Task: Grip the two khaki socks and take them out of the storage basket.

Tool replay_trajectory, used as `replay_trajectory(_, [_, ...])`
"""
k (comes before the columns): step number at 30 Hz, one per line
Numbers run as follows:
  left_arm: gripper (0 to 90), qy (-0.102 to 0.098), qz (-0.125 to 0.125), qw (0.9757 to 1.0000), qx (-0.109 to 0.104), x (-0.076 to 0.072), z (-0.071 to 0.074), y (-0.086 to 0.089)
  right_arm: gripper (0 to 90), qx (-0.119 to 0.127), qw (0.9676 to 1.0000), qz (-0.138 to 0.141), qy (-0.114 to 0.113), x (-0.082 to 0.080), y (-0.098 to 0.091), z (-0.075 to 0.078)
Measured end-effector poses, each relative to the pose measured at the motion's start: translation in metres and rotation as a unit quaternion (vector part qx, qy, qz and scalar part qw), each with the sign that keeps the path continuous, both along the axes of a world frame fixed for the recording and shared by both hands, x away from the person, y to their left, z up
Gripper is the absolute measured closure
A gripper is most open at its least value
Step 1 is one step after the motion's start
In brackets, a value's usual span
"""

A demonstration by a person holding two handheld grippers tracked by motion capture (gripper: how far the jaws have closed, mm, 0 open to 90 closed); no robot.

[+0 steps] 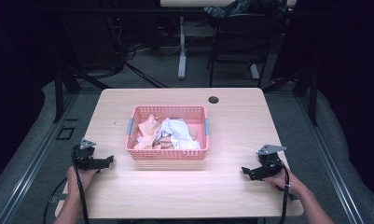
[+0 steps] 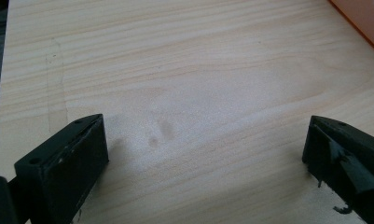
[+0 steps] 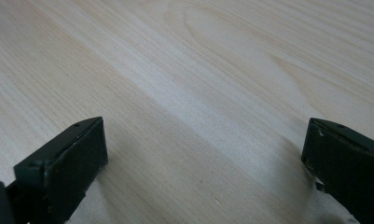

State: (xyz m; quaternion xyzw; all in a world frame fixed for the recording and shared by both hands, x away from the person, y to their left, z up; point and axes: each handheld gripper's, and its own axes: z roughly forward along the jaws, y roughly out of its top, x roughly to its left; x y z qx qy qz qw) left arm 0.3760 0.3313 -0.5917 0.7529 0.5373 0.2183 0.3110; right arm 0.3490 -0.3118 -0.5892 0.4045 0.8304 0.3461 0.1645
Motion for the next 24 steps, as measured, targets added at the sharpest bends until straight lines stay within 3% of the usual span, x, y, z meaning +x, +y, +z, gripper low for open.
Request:
replay_trajectory(8, [0.1,0.023,-0.013,0.9996,0.008,0.001,0.004,0.000,0.0,0.001,1.0000,-0.003,-0.001,0.000,0.000,0.000])
replay_trajectory(10, [0.1,0.034,-0.014,0.9993,-0.008,0.001,0.008,0.002,0.0,0.001,1.0000,-0.004,-0.001,0.000,0.000,0.000])
replay_trajectory(12, [0.1,0.033,-0.011,0.9990,-0.028,0.002,0.014,0.003,0.0,0.001,1.0000,-0.004,-0.001,0.000,0.000,0.000])
replay_trajectory(15, [0.1,0.029,-0.014,0.9987,-0.040,0.001,0.024,0.002,0.0,0.001,1.0000,-0.005,-0.001,0.000,0.000,0.000])
replay_trajectory(24, [0.3,0.028,-0.037,0.9979,-0.045,0.004,0.053,-0.004,0.0,0.000,1.0000,-0.006,-0.002,0.000,0.001,0.000])
